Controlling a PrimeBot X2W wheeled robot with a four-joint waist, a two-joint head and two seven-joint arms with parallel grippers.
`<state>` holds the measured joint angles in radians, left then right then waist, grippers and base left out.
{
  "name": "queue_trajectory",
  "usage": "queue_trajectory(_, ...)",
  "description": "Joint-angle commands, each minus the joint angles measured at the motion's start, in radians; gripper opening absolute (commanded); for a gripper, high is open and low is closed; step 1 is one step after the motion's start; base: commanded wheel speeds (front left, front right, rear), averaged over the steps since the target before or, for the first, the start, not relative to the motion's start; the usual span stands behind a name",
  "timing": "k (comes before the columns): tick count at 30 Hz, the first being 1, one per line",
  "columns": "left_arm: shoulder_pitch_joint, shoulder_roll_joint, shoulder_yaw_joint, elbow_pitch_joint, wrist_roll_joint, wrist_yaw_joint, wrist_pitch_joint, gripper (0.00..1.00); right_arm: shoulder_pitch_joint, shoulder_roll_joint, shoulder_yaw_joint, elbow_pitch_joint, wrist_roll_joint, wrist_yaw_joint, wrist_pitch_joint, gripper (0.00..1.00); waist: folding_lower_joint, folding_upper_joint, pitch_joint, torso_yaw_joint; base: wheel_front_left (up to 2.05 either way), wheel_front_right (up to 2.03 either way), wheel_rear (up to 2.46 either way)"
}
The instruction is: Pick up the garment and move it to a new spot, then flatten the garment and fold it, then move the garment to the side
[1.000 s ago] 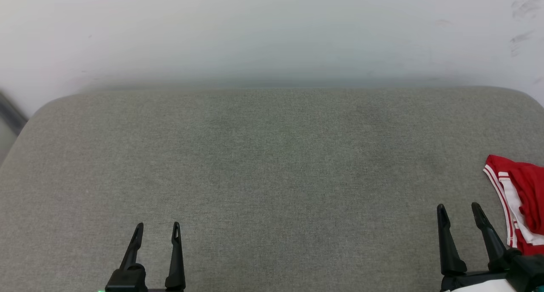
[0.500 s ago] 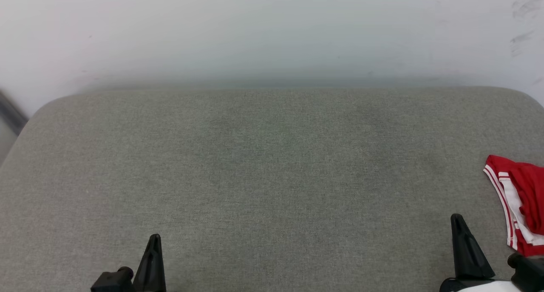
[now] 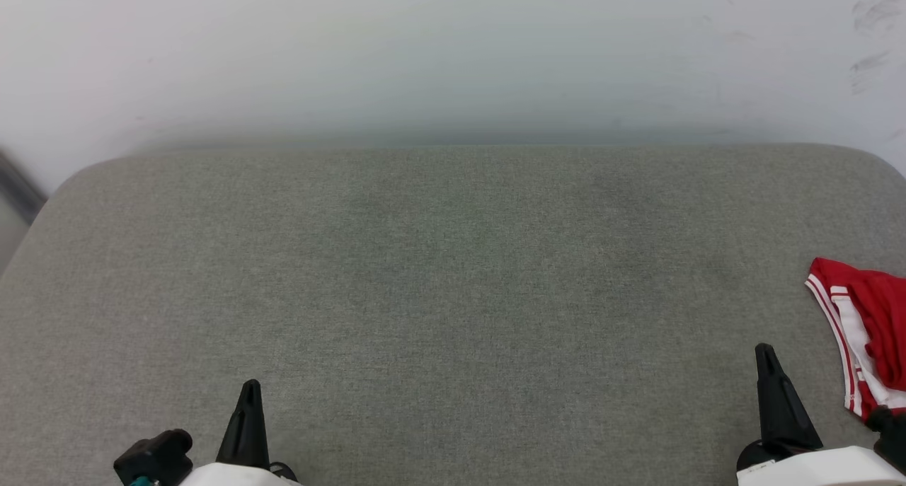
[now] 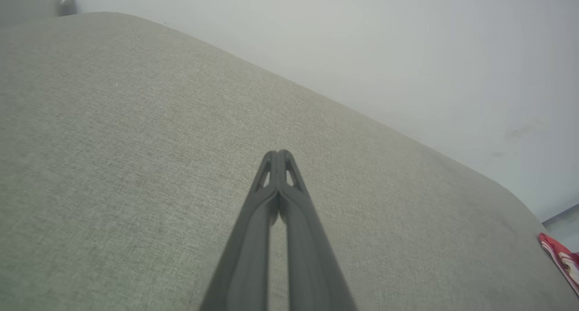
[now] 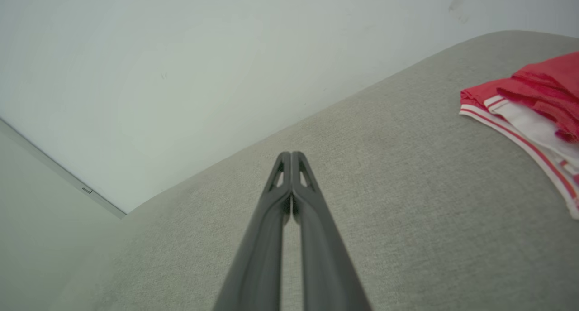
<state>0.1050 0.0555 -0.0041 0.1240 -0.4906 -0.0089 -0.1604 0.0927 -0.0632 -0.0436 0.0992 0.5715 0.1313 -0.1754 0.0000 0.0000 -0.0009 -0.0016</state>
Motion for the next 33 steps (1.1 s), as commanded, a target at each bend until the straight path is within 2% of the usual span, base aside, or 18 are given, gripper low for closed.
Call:
queue_trajectory(1,-0.032,0.005,0.007,-0.007,-0.052,-0.009,0.009,0.0,-0.033,-0.011,0.001,-0.006,0.051,0.0,0.008,0.0,0.0,0.0,0.0,0.0,0.0,0.0,0.0)
queue_trajectory(33,-0.11,0.006,0.048,0.045,-0.5,-0.056,0.115,0.0,-0.106,-0.019,-0.006,0.054,0.48,0.0,0.106,0.0,0.0,0.0,0.001,0.001,0.0,0.0,0.0)
